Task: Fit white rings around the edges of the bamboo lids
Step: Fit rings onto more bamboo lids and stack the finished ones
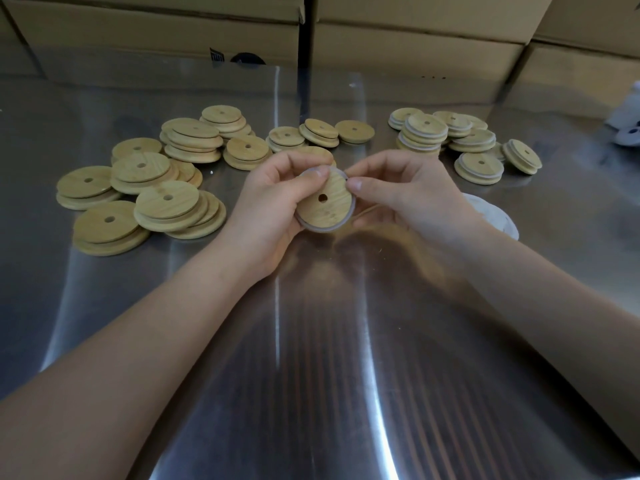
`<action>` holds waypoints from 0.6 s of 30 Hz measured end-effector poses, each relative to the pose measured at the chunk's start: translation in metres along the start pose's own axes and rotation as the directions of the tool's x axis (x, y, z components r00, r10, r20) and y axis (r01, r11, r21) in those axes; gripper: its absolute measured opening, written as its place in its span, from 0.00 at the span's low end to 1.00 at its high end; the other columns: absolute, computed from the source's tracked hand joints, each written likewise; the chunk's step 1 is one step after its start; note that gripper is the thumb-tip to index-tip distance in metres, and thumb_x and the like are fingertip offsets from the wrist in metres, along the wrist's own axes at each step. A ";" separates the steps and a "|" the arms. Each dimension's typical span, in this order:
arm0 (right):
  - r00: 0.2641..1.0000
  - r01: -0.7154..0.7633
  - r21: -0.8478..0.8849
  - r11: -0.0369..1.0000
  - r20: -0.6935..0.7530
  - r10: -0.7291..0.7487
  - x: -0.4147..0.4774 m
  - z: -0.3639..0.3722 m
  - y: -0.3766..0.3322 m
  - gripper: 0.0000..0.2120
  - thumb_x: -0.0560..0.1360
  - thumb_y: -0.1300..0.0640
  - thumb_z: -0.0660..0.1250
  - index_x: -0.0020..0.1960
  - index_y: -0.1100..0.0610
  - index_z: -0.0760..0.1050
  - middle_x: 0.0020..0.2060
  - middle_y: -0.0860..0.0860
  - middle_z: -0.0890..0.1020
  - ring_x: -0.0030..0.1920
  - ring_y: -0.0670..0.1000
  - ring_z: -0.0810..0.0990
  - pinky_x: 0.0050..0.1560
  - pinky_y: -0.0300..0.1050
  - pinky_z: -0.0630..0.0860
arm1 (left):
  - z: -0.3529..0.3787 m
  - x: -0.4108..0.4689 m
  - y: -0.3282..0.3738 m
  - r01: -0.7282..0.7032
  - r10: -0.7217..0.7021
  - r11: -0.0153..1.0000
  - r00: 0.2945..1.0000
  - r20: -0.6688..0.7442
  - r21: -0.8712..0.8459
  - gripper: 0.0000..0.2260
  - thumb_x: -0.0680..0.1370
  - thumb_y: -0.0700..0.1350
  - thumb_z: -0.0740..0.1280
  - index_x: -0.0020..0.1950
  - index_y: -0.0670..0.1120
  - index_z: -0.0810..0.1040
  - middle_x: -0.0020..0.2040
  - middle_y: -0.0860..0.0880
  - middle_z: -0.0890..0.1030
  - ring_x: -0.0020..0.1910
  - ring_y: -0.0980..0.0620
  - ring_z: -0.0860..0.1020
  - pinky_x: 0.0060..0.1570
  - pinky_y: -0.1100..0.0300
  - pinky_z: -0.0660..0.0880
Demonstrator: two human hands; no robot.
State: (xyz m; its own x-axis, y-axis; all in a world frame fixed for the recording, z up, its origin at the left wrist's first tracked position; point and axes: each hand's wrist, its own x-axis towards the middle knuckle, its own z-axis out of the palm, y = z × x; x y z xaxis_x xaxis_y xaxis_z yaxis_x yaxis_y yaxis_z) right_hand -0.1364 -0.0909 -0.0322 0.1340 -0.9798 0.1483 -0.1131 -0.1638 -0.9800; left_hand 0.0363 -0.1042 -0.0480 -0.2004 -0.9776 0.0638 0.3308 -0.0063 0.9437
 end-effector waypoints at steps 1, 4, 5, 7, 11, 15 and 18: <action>1.000 -0.003 0.004 1.000 -0.005 0.003 0.000 0.001 0.001 0.03 0.74 0.63 0.71 0.45 0.56 0.82 0.40 0.56 0.85 0.40 0.53 0.83 0.37 0.43 0.82 | 0.000 0.000 0.000 -0.001 0.001 1.000 1.000 -0.001 -0.009 0.04 0.79 0.36 0.65 0.47 0.44 0.79 0.46 0.46 0.83 0.45 0.51 0.83 0.43 0.55 0.81; 1.000 0.007 0.008 1.000 -0.014 -0.007 0.000 0.003 0.002 0.04 0.74 0.64 0.72 0.44 0.56 0.83 0.40 0.56 0.85 0.40 0.53 0.83 0.38 0.44 0.82 | 0.001 -0.001 0.001 -0.005 0.005 1.000 1.000 0.000 -0.016 0.05 0.80 0.38 0.63 0.48 0.44 0.79 0.46 0.45 0.82 0.44 0.52 0.82 0.43 0.55 0.81; 1.000 0.016 0.001 1.000 -0.016 -0.016 -0.001 0.003 0.002 0.04 0.74 0.64 0.72 0.44 0.56 0.83 0.40 0.56 0.85 0.40 0.53 0.83 0.38 0.45 0.83 | 0.001 -0.001 0.001 -0.005 0.005 1.000 1.000 0.000 -0.017 0.05 0.80 0.38 0.63 0.49 0.45 0.78 0.47 0.44 0.81 0.44 0.52 0.82 0.43 0.55 0.81; 0.999 0.031 -0.015 0.999 -0.022 -0.032 0.000 0.003 0.002 0.05 0.74 0.64 0.72 0.43 0.55 0.83 0.39 0.55 0.85 0.40 0.52 0.84 0.38 0.45 0.83 | 0.002 -0.002 0.001 -0.009 0.009 1.000 1.000 0.001 -0.019 0.06 0.80 0.37 0.63 0.49 0.45 0.77 0.48 0.43 0.79 0.44 0.51 0.81 0.43 0.55 0.81; 0.999 0.046 -0.044 0.998 -0.027 -0.048 -0.001 0.003 0.001 0.06 0.74 0.64 0.72 0.42 0.55 0.83 0.40 0.55 0.85 0.40 0.51 0.84 0.39 0.45 0.83 | 0.002 -0.002 0.002 -0.006 0.006 1.000 1.000 -0.001 -0.027 0.07 0.80 0.35 0.62 0.46 0.44 0.76 0.49 0.42 0.79 0.44 0.51 0.81 0.41 0.56 0.81; 0.997 0.076 -0.083 0.994 -0.022 -0.078 -0.001 0.002 0.001 0.06 0.74 0.65 0.72 0.42 0.55 0.83 0.41 0.56 0.85 0.40 0.51 0.84 0.40 0.45 0.83 | 0.001 -0.002 0.004 0.017 -0.017 0.999 1.000 0.001 -0.042 0.06 0.80 0.35 0.61 0.45 0.42 0.75 0.49 0.41 0.79 0.45 0.50 0.81 0.42 0.55 0.82; 0.996 0.083 -0.105 0.991 -0.011 -0.085 -0.001 0.002 0.000 0.06 0.74 0.65 0.72 0.42 0.55 0.83 0.41 0.55 0.85 0.40 0.50 0.84 0.39 0.45 0.82 | 0.000 -0.001 0.004 0.036 -0.036 0.998 0.999 0.000 -0.049 0.06 0.80 0.34 0.62 0.45 0.42 0.75 0.47 0.43 0.80 0.43 0.50 0.82 0.42 0.55 0.82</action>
State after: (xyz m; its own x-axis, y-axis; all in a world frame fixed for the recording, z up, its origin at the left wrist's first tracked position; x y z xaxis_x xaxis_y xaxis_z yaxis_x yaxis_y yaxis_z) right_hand -0.1341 -0.0893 -0.0324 0.1327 -0.9635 0.2324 -0.2046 -0.2560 -0.9448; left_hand 0.0382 -0.1029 -0.0443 -0.2118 -0.9769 0.0296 0.3681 -0.0517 0.9284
